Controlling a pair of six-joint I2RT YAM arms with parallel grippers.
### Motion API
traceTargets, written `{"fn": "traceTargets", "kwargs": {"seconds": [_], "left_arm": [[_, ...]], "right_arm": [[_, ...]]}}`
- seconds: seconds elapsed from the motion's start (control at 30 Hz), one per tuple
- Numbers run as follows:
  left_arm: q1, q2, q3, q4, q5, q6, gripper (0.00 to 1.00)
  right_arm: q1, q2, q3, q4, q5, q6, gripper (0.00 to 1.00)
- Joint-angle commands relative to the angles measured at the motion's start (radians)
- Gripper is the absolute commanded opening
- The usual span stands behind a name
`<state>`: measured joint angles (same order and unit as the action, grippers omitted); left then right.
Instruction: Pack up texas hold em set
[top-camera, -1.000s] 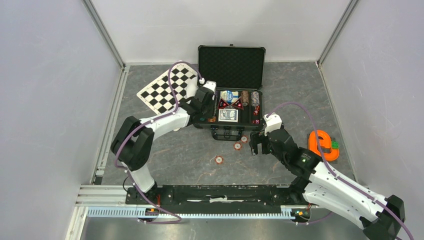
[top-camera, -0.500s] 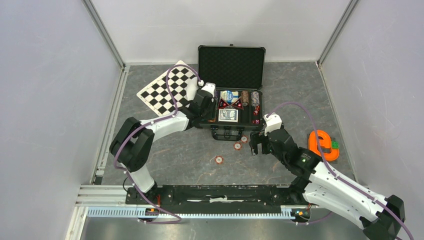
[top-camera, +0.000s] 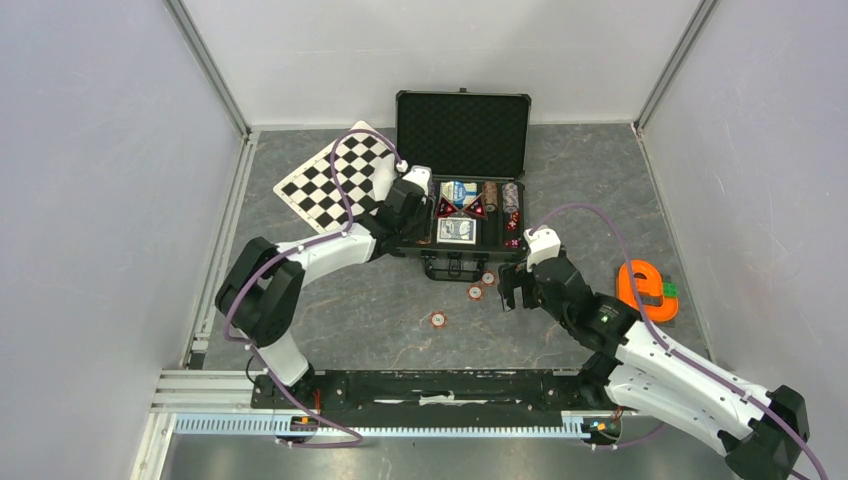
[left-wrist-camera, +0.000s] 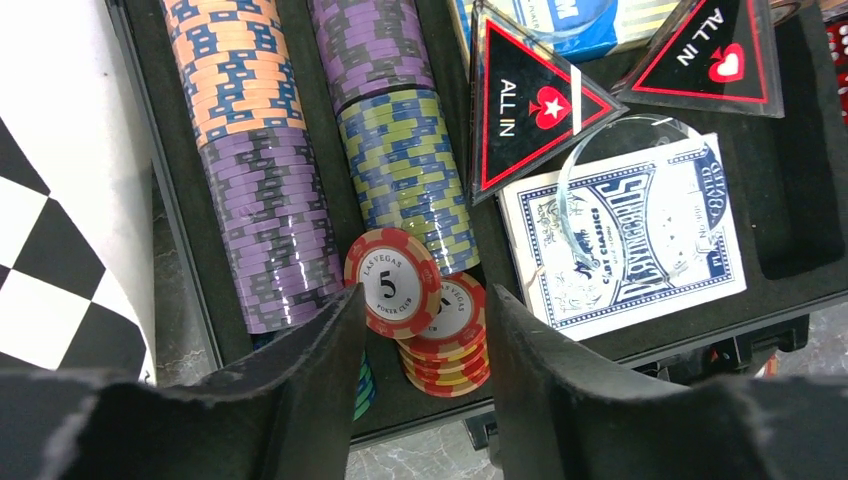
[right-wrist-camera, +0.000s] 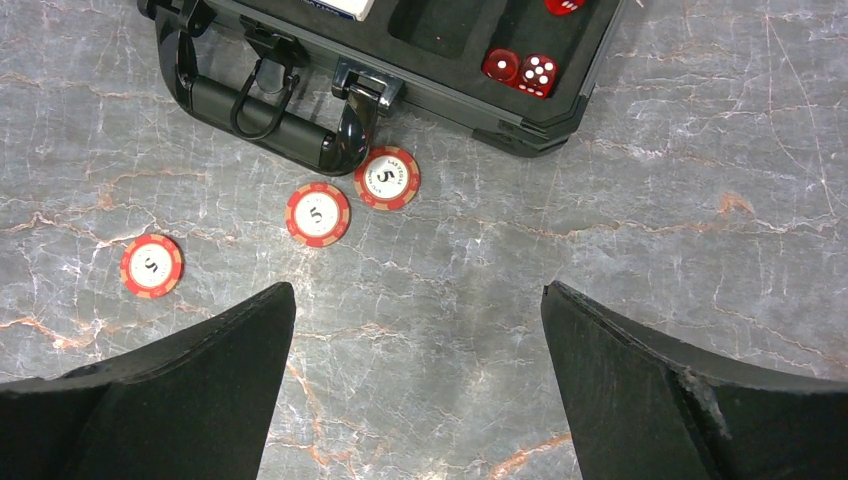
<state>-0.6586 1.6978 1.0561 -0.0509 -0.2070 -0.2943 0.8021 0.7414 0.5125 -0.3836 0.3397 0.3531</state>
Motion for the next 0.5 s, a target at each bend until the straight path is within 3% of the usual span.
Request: {"fn": "traceTargets", "kwargs": {"seconds": [0.0, 0.47], "left_arm": [[-0.001, -0.053, 0.013, 0.006, 0.023, -0.016, 0.52], [0.0, -0.009, 0.049, -0.024, 0.089, -0.037, 0.44]], "right_arm": [[-0.003, 0.001, 0.047, 0.015, 0.004, -0.014, 0.99], [-0.003, -0.016, 0.035, 0.012, 0.008, -0.006, 0.99]]}}
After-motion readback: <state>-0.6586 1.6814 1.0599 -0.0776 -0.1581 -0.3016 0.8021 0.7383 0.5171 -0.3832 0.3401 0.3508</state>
